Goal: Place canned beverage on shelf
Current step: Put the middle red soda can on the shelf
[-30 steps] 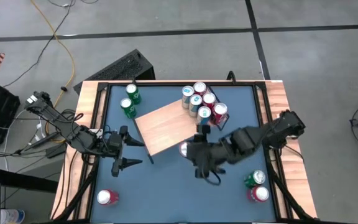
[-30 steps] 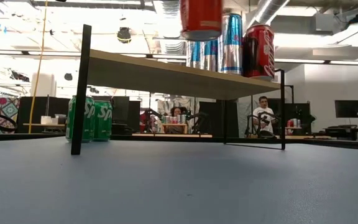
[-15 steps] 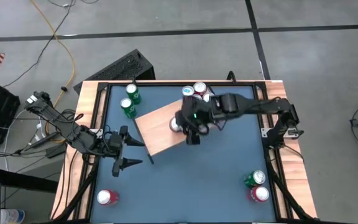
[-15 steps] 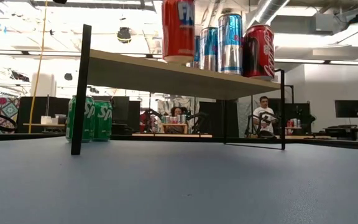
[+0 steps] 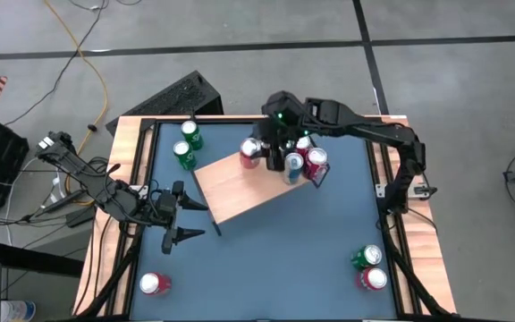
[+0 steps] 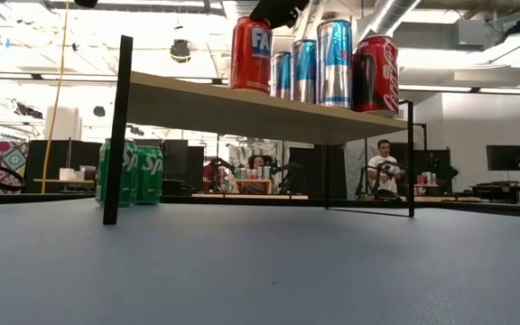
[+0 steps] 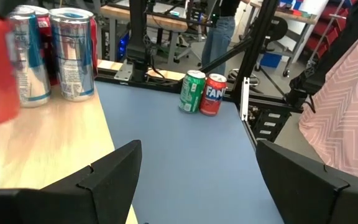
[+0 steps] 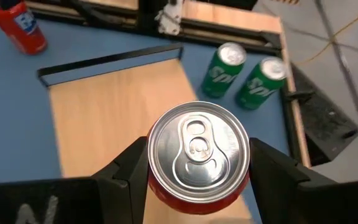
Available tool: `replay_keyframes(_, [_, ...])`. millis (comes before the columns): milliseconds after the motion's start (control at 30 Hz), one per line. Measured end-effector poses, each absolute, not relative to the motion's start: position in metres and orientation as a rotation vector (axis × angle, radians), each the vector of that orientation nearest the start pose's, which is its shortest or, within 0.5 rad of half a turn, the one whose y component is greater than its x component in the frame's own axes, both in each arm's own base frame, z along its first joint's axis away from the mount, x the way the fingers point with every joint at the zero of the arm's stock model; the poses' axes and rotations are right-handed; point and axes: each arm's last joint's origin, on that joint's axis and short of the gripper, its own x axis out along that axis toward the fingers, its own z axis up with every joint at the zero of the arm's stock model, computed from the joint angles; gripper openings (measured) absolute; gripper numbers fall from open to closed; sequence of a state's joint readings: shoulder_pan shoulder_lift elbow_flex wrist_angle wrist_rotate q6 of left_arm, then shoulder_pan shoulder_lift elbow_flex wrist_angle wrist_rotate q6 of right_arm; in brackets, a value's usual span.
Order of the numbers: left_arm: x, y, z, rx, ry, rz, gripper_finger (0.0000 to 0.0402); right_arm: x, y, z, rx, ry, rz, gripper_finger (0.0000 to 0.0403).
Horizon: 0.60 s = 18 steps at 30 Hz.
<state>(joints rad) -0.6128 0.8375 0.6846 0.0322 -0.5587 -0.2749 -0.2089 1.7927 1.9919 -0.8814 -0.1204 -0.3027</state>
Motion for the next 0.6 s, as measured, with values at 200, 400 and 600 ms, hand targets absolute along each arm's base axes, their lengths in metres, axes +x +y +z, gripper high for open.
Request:
replay_keyframes(200, [0.161,-0.095,0.31,-0.208,0.107,-0.04,0.0303,0.373,-0.092,0.411,-0.151,0.617,0.05,0.0212])
replay_keyframes(400, [0.161,-0.095,0.31,-0.207,0.108,-0.04,0.0303,0.373,-0.094,0.41,-0.149,0.61,0.07,0.0212])
replay_keyframes(600, [0.161,-0.095,0.31,-0.205,0.113,-0.043,0.0303,0.388,-0.103,0.391,-0.132,0.654,0.084,0.0212])
